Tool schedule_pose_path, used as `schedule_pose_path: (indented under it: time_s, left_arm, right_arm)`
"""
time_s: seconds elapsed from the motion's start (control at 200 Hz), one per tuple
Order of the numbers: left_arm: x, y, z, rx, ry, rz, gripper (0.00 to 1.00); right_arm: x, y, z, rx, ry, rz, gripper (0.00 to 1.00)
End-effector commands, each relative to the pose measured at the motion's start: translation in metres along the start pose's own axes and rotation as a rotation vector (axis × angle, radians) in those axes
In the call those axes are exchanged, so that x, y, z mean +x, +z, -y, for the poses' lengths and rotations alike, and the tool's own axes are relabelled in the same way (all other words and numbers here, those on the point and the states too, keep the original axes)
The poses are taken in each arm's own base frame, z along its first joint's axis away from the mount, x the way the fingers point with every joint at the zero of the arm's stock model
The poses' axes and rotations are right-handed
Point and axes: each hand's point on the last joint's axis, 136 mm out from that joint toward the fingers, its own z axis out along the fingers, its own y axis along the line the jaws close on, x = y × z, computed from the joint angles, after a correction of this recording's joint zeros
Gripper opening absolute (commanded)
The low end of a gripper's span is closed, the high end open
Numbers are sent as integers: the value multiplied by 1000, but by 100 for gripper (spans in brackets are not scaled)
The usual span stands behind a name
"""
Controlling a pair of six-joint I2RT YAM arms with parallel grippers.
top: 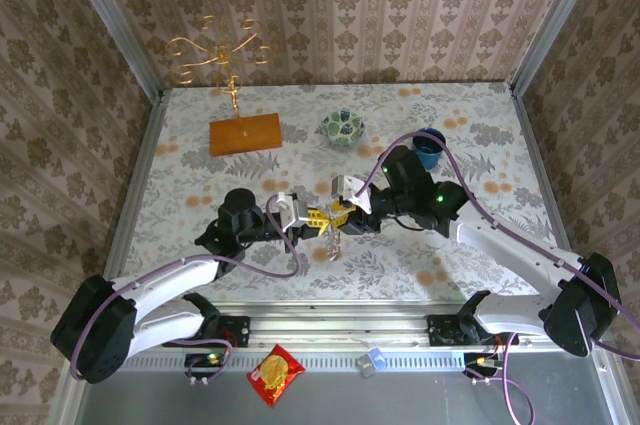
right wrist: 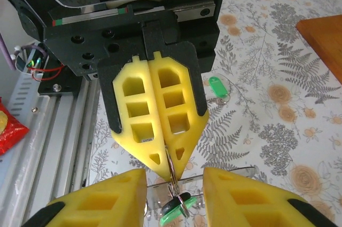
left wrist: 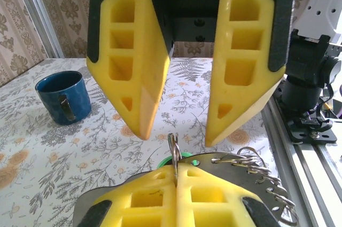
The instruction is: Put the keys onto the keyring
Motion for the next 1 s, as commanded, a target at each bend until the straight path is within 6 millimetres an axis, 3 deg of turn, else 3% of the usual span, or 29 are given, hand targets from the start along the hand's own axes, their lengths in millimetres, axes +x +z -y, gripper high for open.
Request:
schedule_pose_path:
  time_s: [0.0, 0.425, 0.545, 0.575, 0.69, 0.855, 0.995]
  left_arm:
    - [-15, -1, 6, 31, 32, 62, 0]
    - [-16, -1, 8, 37, 32, 79, 0]
    - [-16, -1, 6, 28, 32, 79, 0]
    - [-15, -2, 4, 13, 31, 75, 0]
    - [-11, -3, -5, -46, 18, 43, 26]
    - [1, -2, -3, -25, -7, -64, 24]
    - [-1, 0, -3, -14, -1, -73, 23]
  right_arm:
    - [-5, 4, -3, -30, 7, 38, 29]
    - [4, 8, -4, -48, 16, 12, 18]
    - [2, 8, -5, -61, 15, 11, 0]
    - [1, 8, -5, -62, 10, 11, 0]
    - [-1, 4, -3, -51, -16, -11, 0]
    - [5, -1, -1, -28, -75, -103, 0]
    - [8, 0, -3, -38, -111, -174, 0]
